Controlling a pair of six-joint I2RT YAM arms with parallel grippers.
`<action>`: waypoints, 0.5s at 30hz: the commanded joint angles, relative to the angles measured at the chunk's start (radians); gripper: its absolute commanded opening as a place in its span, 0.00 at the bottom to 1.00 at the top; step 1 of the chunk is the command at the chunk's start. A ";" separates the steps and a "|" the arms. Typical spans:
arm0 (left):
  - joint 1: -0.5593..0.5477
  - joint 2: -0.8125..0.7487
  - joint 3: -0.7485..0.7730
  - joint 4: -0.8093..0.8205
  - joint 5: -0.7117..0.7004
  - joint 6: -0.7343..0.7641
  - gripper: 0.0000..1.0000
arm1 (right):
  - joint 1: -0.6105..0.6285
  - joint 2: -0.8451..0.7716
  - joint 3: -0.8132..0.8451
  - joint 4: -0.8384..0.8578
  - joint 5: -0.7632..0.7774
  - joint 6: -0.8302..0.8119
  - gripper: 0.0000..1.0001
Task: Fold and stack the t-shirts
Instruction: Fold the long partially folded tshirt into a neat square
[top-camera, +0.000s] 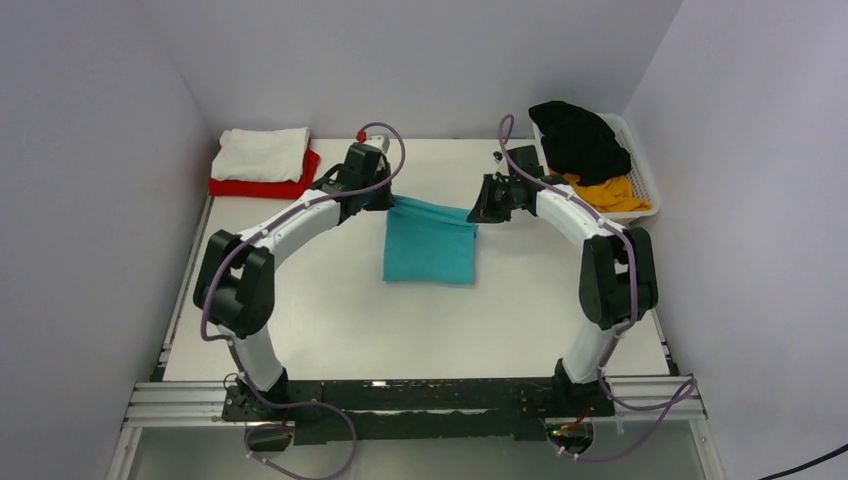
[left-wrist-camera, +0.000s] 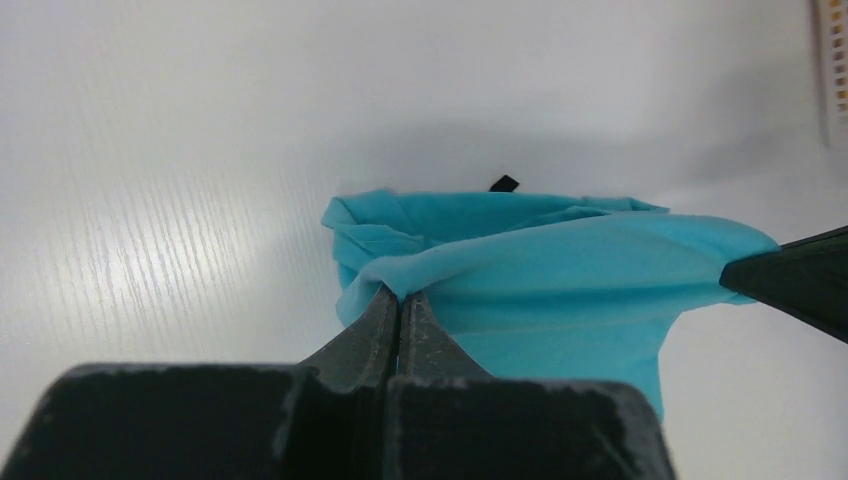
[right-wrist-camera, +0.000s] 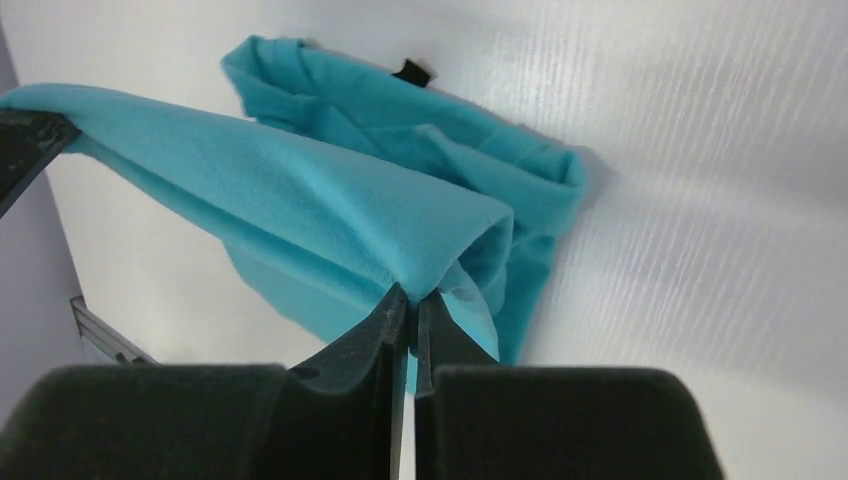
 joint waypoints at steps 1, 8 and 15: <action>0.031 0.055 0.064 -0.019 -0.006 0.012 0.00 | -0.027 0.092 0.070 0.035 0.016 -0.001 0.10; 0.060 0.154 0.145 -0.044 0.037 0.020 0.73 | -0.041 0.209 0.189 0.059 0.125 -0.020 0.69; 0.062 0.087 0.066 -0.014 0.095 0.006 0.99 | -0.040 0.058 0.059 0.212 0.123 -0.022 1.00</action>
